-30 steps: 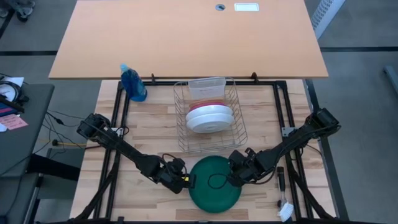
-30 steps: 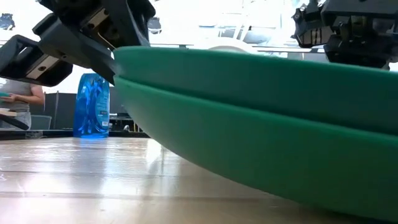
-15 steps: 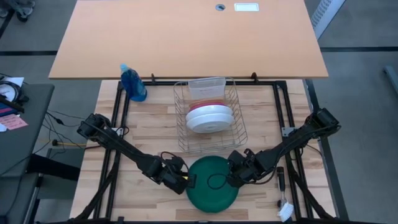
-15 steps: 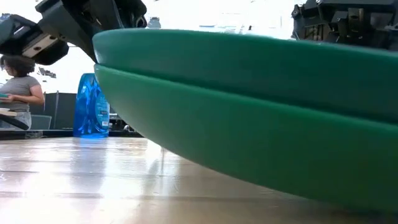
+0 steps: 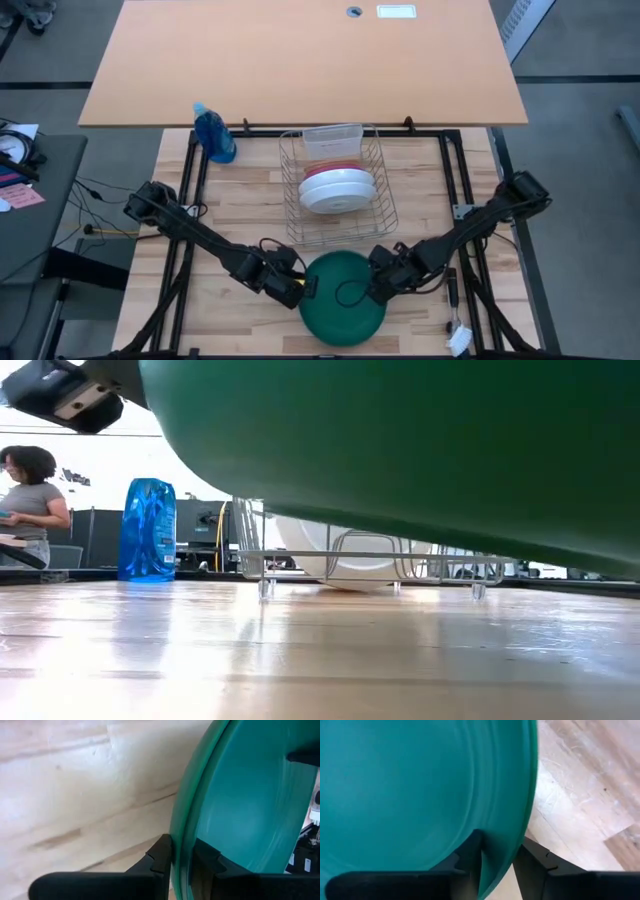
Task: Sort dishes
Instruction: Put the green plate in the dish rack
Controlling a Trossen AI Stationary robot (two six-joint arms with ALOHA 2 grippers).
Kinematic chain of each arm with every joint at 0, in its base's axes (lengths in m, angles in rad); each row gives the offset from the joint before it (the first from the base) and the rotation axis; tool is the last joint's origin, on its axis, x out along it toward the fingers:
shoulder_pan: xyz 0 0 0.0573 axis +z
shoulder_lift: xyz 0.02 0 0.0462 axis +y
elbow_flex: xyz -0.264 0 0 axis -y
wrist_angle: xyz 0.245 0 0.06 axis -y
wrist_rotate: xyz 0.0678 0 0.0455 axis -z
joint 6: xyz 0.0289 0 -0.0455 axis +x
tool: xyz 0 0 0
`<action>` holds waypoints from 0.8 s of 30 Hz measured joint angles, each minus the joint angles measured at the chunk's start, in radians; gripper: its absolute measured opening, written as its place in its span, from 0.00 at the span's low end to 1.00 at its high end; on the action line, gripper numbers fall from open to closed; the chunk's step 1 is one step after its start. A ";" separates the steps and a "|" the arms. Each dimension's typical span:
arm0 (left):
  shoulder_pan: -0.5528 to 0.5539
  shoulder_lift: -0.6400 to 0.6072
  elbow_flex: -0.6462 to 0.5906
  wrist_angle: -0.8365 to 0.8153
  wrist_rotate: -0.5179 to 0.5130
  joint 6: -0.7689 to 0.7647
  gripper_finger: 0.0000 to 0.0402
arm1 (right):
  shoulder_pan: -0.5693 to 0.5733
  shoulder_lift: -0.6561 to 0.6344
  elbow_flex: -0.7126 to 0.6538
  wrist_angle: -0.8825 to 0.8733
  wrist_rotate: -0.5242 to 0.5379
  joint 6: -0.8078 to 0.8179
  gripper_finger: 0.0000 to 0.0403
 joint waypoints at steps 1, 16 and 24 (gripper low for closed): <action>0.004 -0.001 0.001 0.000 -0.001 0.016 0.09 | 0.000 -0.007 -0.001 -0.002 0.000 -0.008 0.27; 0.055 0.001 -0.001 -0.074 -0.003 0.141 0.10 | -0.067 -0.018 -0.003 0.004 0.017 -0.132 0.09; 0.053 0.003 -0.002 -0.078 -0.002 0.159 0.06 | -0.112 -0.018 -0.003 0.011 0.007 -0.122 0.04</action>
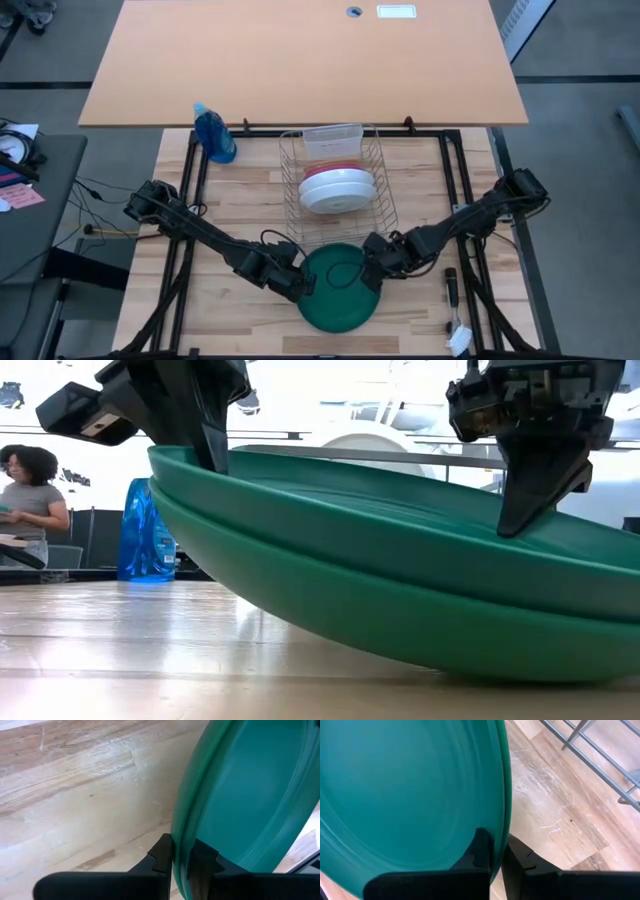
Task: Sort dishes
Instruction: Put the green plate in the dish rack
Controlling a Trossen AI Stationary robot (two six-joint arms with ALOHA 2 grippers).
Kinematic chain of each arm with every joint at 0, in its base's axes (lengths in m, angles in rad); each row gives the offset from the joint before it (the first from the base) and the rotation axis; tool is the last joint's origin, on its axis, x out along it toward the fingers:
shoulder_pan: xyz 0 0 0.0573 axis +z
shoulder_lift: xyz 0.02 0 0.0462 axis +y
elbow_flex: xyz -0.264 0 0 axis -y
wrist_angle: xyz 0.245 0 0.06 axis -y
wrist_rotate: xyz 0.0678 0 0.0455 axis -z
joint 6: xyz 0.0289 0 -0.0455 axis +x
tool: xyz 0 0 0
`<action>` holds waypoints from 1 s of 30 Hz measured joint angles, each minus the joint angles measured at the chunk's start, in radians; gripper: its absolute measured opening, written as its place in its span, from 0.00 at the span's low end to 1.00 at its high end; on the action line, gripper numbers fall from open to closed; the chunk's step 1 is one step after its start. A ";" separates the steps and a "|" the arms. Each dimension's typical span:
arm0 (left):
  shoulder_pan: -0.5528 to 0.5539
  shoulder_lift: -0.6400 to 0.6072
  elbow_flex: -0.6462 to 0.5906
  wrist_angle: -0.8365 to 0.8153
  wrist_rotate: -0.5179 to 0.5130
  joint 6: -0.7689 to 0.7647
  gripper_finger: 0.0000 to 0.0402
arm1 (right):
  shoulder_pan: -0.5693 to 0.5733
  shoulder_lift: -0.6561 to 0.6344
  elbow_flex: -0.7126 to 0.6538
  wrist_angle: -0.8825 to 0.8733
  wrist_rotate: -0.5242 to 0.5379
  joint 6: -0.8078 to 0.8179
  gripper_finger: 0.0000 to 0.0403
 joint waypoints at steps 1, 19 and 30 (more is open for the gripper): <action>0.000 0.000 0.000 0.000 0.001 -0.001 0.07 | -0.003 0.000 0.000 0.000 -0.001 0.001 0.04; 0.000 -0.001 0.000 0.150 0.009 -0.024 0.17 | -0.016 -0.108 0.000 -0.122 -0.074 0.049 0.03; 0.000 -0.001 0.000 0.131 -0.027 -0.061 0.19 | -0.072 -0.101 0.000 -0.119 -0.070 -0.007 0.02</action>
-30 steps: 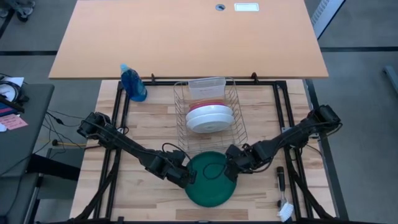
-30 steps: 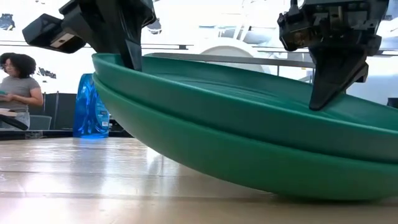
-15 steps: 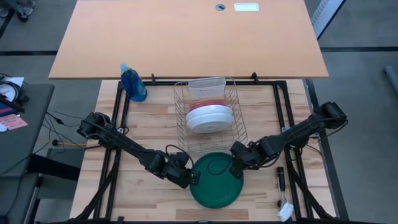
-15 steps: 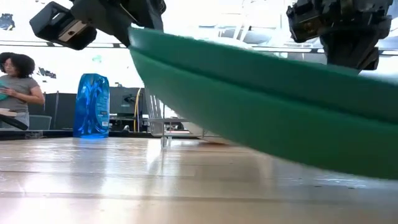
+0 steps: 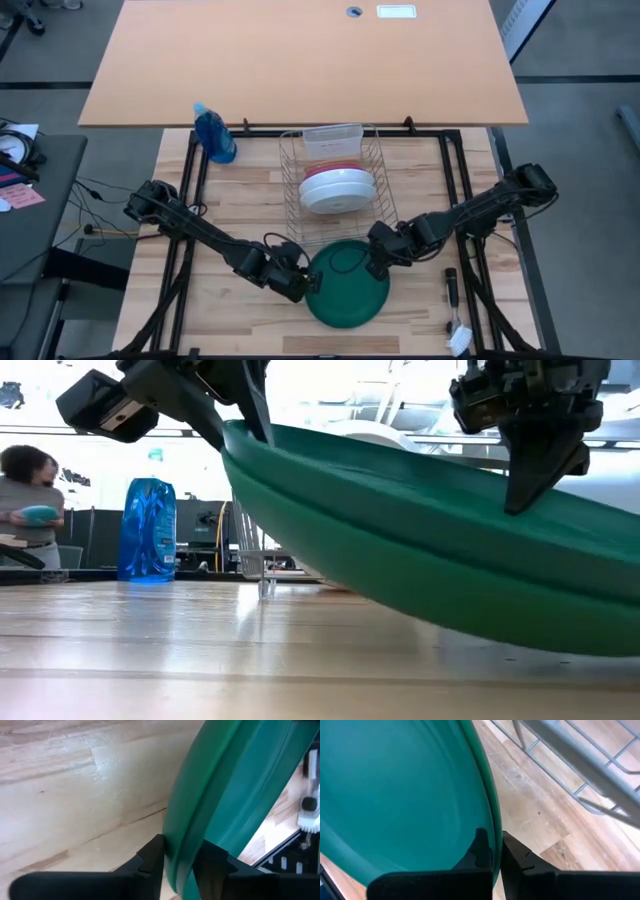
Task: Sort dishes
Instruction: Put the green plate in the dish rack
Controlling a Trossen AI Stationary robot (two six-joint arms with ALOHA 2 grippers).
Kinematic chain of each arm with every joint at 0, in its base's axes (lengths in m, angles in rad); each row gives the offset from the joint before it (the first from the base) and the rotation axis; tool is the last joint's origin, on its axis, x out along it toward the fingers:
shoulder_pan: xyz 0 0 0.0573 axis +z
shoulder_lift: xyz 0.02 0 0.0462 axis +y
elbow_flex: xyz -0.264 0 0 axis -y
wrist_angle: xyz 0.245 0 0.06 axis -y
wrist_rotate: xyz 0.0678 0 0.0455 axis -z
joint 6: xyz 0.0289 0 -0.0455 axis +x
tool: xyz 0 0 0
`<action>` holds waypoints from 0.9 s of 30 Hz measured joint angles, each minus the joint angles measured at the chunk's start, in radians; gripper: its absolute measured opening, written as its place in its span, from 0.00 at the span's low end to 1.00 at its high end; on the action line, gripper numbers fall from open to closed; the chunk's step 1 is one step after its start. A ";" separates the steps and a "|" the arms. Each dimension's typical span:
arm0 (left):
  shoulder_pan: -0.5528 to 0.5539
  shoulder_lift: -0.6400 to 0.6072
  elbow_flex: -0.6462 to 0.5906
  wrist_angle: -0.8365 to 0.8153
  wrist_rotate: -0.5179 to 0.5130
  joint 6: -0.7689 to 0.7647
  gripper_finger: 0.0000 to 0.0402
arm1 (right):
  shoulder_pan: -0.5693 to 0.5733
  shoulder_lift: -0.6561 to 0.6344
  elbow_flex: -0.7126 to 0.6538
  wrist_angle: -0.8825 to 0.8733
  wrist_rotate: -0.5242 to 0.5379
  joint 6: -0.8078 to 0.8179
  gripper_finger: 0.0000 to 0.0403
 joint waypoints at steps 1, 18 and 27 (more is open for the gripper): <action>0.000 0.000 0.000 0.000 -0.006 -0.011 0.21 | -0.005 0.000 0.000 0.000 0.001 -0.002 0.02; 0.004 -0.005 0.008 -0.021 -0.070 -0.103 0.38 | -0.013 0.000 0.002 0.004 0.001 0.003 0.02; 0.003 -0.007 0.091 -0.120 -0.079 -0.060 0.35 | -0.014 0.000 0.002 0.004 -0.001 0.008 0.02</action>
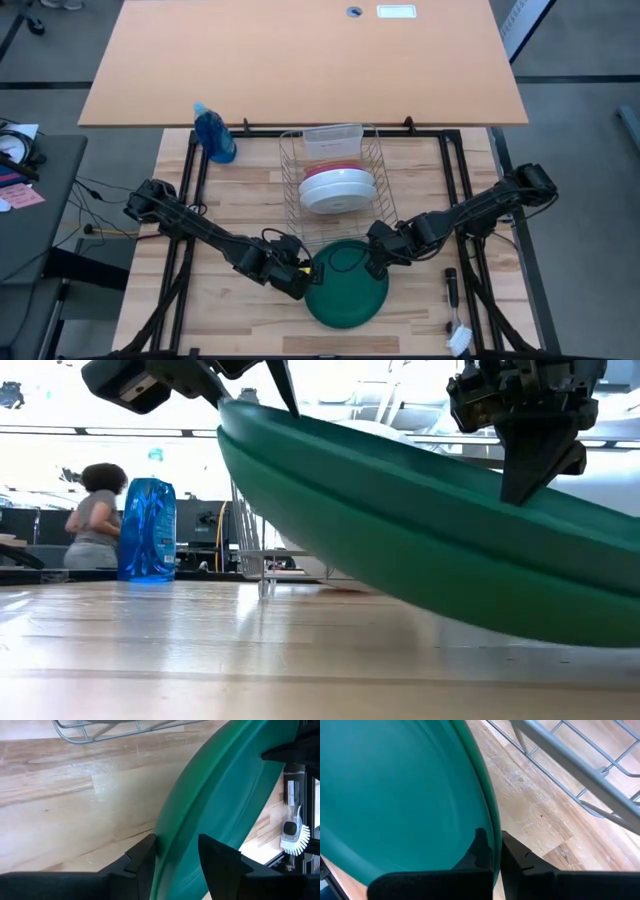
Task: Sort dishes
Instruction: Put the green plate in the dish rack
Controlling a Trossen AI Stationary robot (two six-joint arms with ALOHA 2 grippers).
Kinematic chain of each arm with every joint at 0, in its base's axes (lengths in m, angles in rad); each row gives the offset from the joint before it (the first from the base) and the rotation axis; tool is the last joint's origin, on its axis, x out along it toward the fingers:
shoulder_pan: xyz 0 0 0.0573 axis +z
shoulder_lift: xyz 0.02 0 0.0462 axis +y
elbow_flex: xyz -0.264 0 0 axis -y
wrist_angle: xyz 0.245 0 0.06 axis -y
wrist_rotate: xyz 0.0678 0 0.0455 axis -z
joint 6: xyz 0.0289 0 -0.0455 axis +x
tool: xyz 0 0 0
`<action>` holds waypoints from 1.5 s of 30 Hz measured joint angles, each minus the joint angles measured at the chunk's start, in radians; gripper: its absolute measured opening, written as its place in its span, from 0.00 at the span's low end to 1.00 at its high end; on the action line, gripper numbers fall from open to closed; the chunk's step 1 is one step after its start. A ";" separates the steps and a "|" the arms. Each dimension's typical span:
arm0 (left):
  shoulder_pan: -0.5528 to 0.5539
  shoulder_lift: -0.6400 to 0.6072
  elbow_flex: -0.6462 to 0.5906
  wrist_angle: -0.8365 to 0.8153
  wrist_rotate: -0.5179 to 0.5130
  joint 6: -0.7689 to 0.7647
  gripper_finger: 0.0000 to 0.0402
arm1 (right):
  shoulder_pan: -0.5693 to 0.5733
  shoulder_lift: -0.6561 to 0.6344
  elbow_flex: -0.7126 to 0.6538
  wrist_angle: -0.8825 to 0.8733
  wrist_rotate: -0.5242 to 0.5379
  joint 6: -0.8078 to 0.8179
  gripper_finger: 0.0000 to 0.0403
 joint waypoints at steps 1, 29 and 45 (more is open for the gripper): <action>0.000 0.000 0.000 -0.004 0.000 -0.001 0.35 | -0.001 0.000 0.000 -0.001 0.000 0.000 0.02; -0.001 0.010 0.000 -0.014 0.034 0.063 0.28 | -0.013 0.001 0.000 -0.007 -0.004 0.003 0.02; 0.012 0.010 -0.106 0.111 0.061 0.121 0.01 | -0.013 0.001 -0.001 -0.009 -0.005 0.015 0.05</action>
